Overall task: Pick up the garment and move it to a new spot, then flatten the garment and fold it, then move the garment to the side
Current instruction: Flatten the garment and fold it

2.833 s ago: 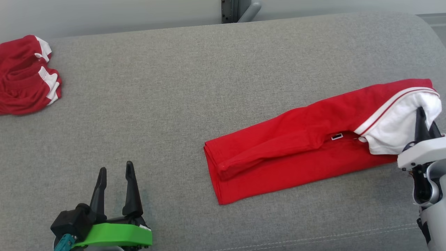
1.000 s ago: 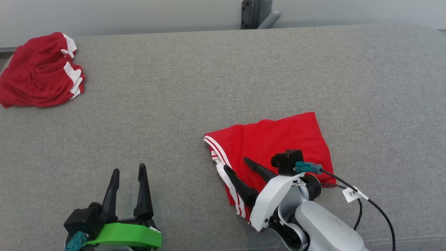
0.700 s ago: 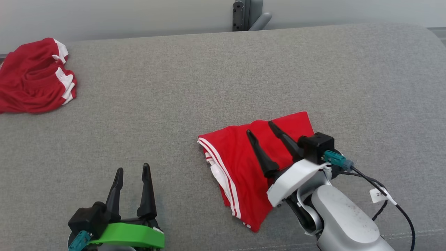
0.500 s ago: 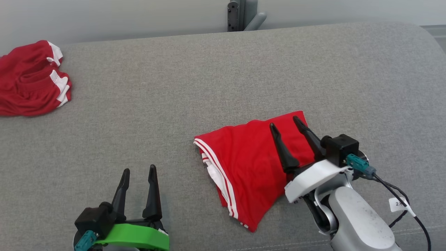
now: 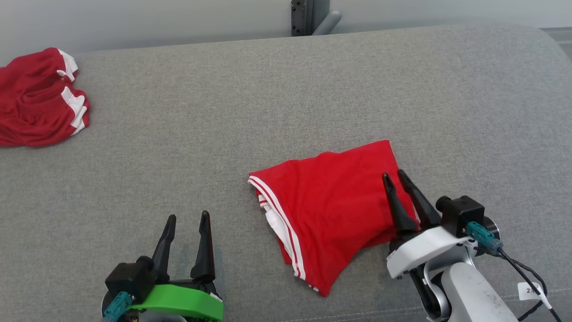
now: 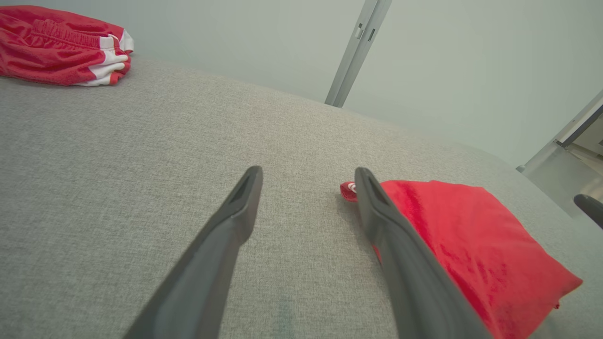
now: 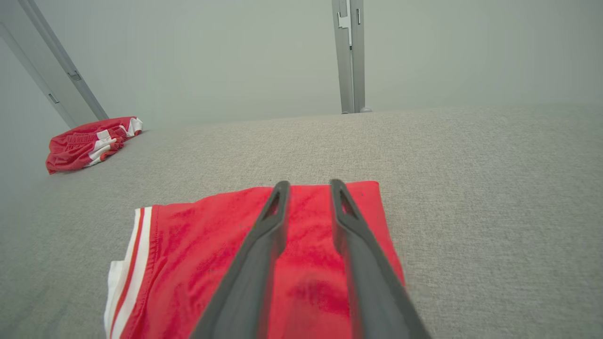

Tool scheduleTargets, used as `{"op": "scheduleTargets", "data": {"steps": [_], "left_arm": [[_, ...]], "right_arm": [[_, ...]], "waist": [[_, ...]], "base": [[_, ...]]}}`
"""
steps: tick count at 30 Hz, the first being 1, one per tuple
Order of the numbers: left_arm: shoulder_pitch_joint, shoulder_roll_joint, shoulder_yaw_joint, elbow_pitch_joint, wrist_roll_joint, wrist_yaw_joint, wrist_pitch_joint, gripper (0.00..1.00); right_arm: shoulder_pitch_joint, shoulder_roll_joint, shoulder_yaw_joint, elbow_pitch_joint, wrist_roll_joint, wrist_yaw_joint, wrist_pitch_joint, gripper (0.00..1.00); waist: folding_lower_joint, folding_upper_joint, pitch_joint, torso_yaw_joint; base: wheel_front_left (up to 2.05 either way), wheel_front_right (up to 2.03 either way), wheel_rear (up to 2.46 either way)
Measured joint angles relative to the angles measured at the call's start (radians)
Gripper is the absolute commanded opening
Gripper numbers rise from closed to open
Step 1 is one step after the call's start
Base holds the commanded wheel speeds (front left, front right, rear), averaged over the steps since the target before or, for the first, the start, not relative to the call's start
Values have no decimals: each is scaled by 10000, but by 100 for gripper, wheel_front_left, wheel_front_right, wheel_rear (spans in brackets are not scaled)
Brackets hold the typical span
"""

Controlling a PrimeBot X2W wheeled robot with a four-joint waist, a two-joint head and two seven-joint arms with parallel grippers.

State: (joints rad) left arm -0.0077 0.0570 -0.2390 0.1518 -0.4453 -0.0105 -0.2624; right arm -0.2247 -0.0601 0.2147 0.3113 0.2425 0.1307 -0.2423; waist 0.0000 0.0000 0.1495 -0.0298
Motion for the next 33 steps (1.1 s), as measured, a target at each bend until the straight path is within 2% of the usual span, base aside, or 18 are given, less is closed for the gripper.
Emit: {"op": "scheduleTargets", "data": {"steps": [1, 6, 15, 22, 27, 33], "left_arm": [[-11, 0, 6, 12, 0, -4, 0, 100], [-36, 0, 19, 59, 0, -31, 0, 100], [-143, 0, 29, 159, 4, -71, -2, 100], [-141, -2, 107, 159, 27, -82, -2, 100], [-130, -8, 186, 153, 33, -82, -2, 100], [-57, -13, 232, 153, 77, -88, -4, 100]], "right_arm": [[31, -2, 2, -12, -25, 0, 0, 0], [90, -140, 334, 280, -173, 0, -12, 0], [-186, -288, 1513, 2211, -157, 2, -123, 0], [-265, -401, 1513, 3239, -73, 2, -171, 0], [-241, -443, 1407, 3198, 136, 2, -201, 0], [11, -449, 1003, 2023, 305, 2, -203, 0]], "waist": [[0, 0, 3, 2], [0, 0, 34, 11], [0, 0, 107, 202], [0, 0, 132, 351], [0, 0, 105, 316], [0, 0, 14, 130]], "base": [[0, 0, 0], [0, 0, 0], [0, 0, 0], [0, 0, 0], [0, 0, 0], [0, 0, 0]]}}
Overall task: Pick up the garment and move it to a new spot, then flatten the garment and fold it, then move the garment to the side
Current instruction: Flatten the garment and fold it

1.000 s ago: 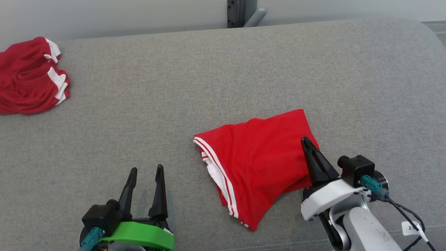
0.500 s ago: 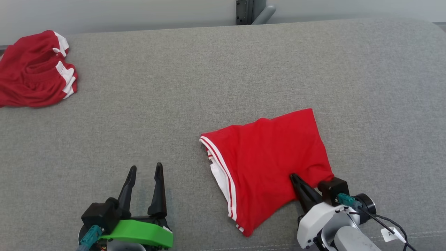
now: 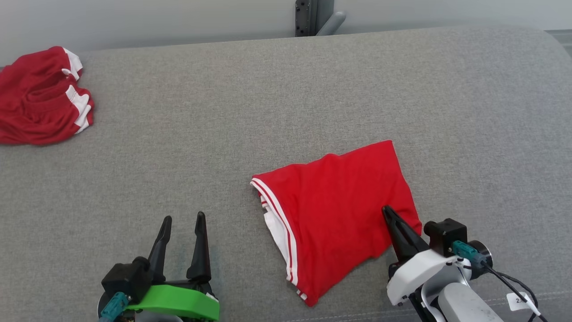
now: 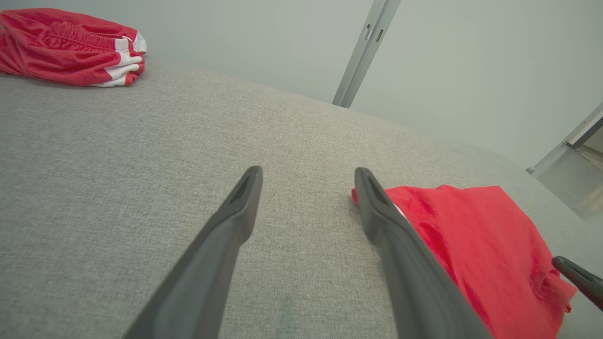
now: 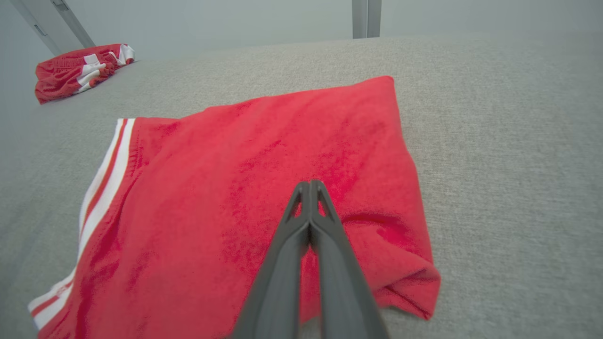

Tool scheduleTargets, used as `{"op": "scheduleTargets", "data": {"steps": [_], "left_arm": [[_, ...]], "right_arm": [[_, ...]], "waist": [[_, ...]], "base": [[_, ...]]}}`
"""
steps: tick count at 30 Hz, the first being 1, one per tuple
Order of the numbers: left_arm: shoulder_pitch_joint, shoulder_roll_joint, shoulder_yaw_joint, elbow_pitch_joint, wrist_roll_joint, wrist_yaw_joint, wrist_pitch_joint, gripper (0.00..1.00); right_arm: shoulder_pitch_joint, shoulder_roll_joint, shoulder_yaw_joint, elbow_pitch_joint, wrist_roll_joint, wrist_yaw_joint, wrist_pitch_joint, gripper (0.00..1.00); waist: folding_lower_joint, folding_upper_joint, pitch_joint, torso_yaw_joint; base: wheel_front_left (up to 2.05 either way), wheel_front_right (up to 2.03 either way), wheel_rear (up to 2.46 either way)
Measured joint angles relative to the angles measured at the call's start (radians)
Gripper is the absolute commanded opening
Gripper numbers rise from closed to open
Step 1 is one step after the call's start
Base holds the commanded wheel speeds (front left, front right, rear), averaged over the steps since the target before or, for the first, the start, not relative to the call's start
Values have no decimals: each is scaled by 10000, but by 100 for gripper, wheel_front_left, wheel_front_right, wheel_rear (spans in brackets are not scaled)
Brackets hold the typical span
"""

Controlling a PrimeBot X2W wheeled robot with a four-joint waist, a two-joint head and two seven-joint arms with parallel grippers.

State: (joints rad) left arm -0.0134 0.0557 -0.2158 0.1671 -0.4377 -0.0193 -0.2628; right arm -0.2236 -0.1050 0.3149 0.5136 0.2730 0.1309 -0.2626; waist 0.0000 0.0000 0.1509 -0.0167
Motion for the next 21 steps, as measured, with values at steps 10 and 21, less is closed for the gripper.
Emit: {"op": "scheduleTargets", "data": {"steps": [10, 21], "left_arm": [[135, -15, -8, -8, 67, -59, -12, 100], [267, -23, 36, -35, 242, -59, -12, 100]], "right_arm": [[530, 109, -920, -1985, -211, 0, -2, 0], [1004, 328, -1578, -2899, -458, 0, 0, 100]], "waist": [[0, 0, -392, -300], [0, 0, -849, -439]], "base": [[0, 0, 0], [0, 0, 0]]}}
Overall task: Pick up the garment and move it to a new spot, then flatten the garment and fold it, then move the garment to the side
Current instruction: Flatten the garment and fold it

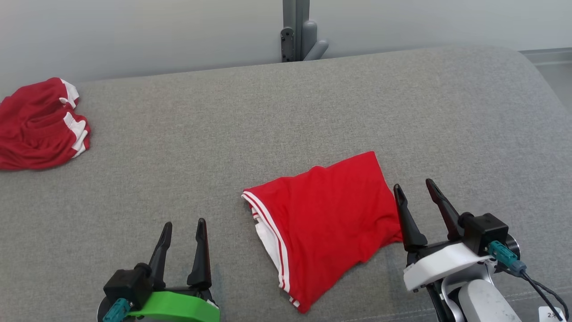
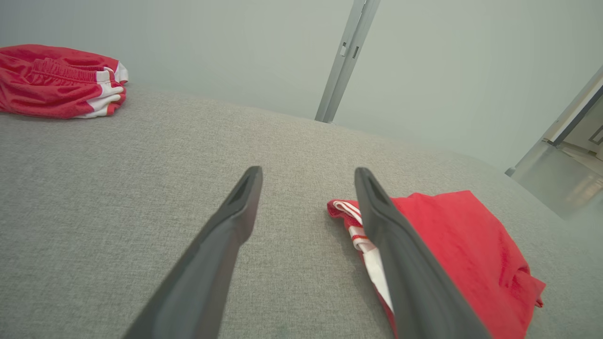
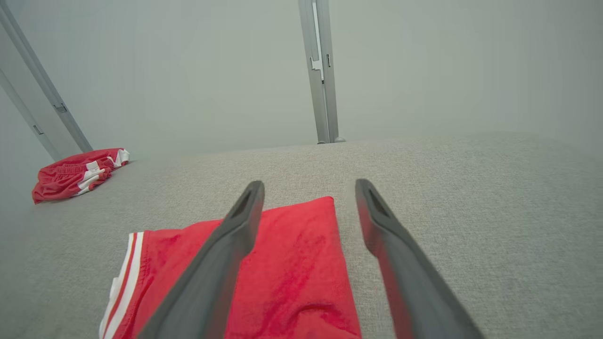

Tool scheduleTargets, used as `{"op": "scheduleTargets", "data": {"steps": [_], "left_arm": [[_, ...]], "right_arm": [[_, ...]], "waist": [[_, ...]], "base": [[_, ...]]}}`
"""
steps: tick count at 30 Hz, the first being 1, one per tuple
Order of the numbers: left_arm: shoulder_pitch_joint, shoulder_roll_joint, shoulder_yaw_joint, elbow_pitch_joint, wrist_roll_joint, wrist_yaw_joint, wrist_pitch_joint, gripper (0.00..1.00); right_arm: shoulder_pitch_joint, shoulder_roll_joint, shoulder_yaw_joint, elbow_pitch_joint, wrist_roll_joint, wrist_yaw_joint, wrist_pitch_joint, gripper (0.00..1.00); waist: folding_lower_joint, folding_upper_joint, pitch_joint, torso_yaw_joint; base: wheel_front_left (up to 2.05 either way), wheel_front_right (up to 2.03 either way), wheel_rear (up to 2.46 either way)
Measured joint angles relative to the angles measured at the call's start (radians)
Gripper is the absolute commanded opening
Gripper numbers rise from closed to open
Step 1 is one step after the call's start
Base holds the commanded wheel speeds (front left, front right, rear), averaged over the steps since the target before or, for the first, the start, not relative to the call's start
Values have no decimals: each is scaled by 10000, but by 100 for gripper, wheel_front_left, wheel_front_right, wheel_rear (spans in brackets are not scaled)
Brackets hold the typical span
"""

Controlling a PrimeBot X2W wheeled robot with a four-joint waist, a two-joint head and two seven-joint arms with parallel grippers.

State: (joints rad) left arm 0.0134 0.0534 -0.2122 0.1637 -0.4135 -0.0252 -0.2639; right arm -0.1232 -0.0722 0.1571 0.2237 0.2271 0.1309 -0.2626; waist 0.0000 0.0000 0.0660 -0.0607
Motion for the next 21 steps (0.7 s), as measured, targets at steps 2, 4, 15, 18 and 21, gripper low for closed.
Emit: {"op": "scheduleTargets", "data": {"steps": [2, 4, 15, 18, 21], "left_arm": [[21, -4, 27, -15, 23, 2, 0, 100], [42, -4, 56, -25, 96, 4, 0, 100], [238, -8, 428, -280, 326, 119, 0, 100], [343, -12, 600, -368, 454, 186, 0, 100], [380, -8, 763, -412, 585, 228, 0, 100]], "right_arm": [[68, 17, -59, -171, -56, 0, 0, 100], [155, 46, -178, -347, -119, 0, -2, 100], [703, 199, -995, -1009, -370, 0, -2, 100], [776, 205, -1156, -1106, -387, -2, 0, 100], [802, 209, -1285, -1175, -378, 0, 0, 100]], "waist": [[0, 0, -57, -24], [0, 0, -110, -40], [0, 0, -308, -46], [0, 0, -346, -50], [0, 0, -399, -46]], "base": [[0, 0, 0], [0, 0, 0], [0, 0, 0], [0, 0, 0], [0, 0, 0]]}}
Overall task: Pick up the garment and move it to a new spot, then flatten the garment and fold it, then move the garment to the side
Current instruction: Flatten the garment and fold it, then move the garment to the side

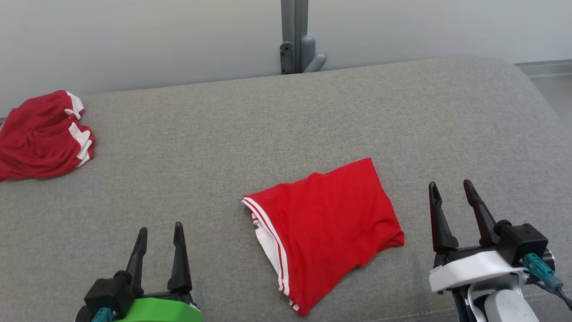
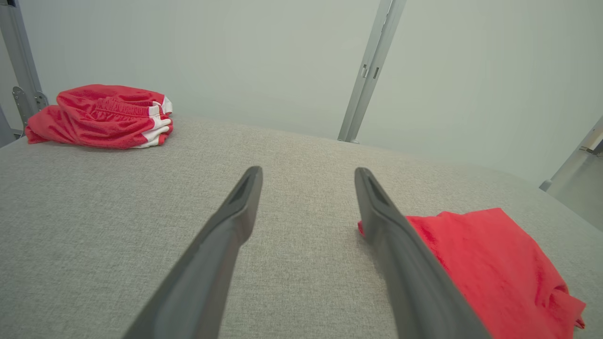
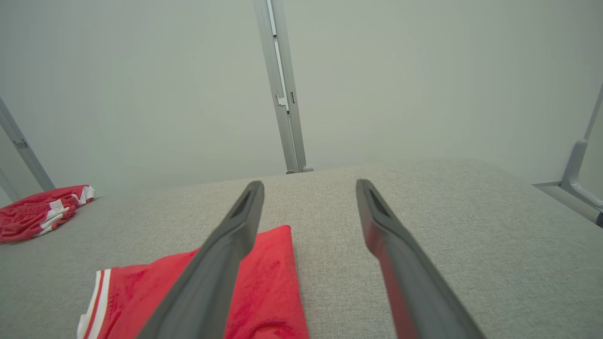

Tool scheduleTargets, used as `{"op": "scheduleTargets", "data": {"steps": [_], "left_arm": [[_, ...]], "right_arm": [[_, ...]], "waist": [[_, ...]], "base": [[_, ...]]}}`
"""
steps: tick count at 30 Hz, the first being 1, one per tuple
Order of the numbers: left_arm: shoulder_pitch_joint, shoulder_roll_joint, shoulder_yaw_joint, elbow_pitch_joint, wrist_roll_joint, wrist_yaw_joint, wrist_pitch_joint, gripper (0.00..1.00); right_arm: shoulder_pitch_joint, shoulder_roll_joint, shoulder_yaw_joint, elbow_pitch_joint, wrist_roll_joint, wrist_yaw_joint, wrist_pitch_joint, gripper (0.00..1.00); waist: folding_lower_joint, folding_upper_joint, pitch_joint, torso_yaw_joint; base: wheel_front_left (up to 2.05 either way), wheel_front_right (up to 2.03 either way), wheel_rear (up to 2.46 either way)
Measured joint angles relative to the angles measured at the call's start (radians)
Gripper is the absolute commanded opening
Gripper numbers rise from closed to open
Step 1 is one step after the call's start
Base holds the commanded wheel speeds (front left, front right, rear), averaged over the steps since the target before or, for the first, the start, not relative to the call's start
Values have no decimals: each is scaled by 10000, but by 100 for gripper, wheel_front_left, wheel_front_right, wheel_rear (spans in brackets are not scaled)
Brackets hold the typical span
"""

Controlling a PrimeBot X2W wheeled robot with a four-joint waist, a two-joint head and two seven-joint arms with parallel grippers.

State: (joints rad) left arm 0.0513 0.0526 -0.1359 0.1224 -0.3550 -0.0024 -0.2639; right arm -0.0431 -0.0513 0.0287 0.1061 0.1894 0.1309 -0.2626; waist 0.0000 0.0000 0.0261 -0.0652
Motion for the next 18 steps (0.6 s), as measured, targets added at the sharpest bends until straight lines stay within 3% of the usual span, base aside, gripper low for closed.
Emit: {"op": "scheduleTargets", "data": {"steps": [18], "left_arm": [[149, -6, 353, 71, 224, -65, 0, 100]], "right_arm": [[118, 8, -196, 90, 21, 0, -2, 100]], "waist": [[0, 0, -148, 161]], "base": [[0, 0, 0]]}}
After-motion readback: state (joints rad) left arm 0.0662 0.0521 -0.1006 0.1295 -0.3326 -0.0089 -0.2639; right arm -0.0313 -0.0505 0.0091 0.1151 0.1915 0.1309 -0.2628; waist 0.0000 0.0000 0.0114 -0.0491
